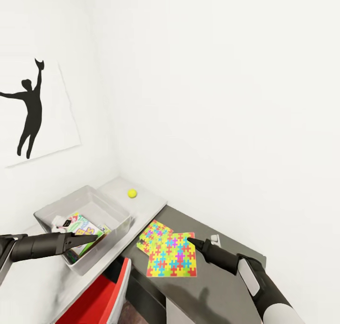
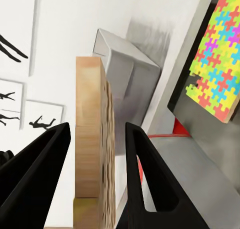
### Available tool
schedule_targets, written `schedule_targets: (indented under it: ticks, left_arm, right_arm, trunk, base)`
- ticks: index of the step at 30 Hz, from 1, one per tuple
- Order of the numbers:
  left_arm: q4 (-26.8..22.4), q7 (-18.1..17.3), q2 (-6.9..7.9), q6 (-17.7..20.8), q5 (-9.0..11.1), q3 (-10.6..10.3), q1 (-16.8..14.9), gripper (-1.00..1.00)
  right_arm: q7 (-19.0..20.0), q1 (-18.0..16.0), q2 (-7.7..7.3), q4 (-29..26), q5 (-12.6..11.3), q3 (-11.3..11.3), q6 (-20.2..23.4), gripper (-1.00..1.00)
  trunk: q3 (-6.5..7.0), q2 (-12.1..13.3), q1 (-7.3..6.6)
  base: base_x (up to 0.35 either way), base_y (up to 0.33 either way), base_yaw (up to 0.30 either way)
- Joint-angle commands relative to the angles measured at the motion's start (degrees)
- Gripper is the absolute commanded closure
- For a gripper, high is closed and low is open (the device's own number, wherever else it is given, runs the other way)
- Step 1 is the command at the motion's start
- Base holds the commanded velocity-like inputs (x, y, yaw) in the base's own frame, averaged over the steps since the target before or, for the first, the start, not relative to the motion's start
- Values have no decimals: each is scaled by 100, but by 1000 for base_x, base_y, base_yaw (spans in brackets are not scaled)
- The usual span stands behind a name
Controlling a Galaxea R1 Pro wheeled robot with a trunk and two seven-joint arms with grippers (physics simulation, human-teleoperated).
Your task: Put all the toys in the child's room - the three board games (two on the bed and one on the table), the two jigsaw puzzles on the table, and the tennis ball on the table - inside the toy box on the table in the child's room.
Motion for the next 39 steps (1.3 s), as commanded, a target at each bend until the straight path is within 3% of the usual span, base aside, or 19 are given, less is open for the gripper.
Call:
schedule_targets:
  ticks: [1, 20, 39]
  left_arm:
    - [3, -23, 2, 61, -4, -1, -5, -100]
    - [10, -23, 2, 59, -5, -1, -5, -100]
    - [10, -23, 2, 60, -5, -9, -5, -100]
  right_arm:
    - [13, -5, 5, 0, -2, -23, 34, 100]
    - [6, -5, 5, -6, -2, -23, 29, 100]
    - [-10, -5, 5, -8, -2, -23, 28, 100]
  trunk:
    - [-13, -13, 4]
    - [-6, -13, 4]
    - [80, -13, 4]
  base:
    - [0, 0, 24]
    - [0, 0, 10]
    - [0, 0, 224]
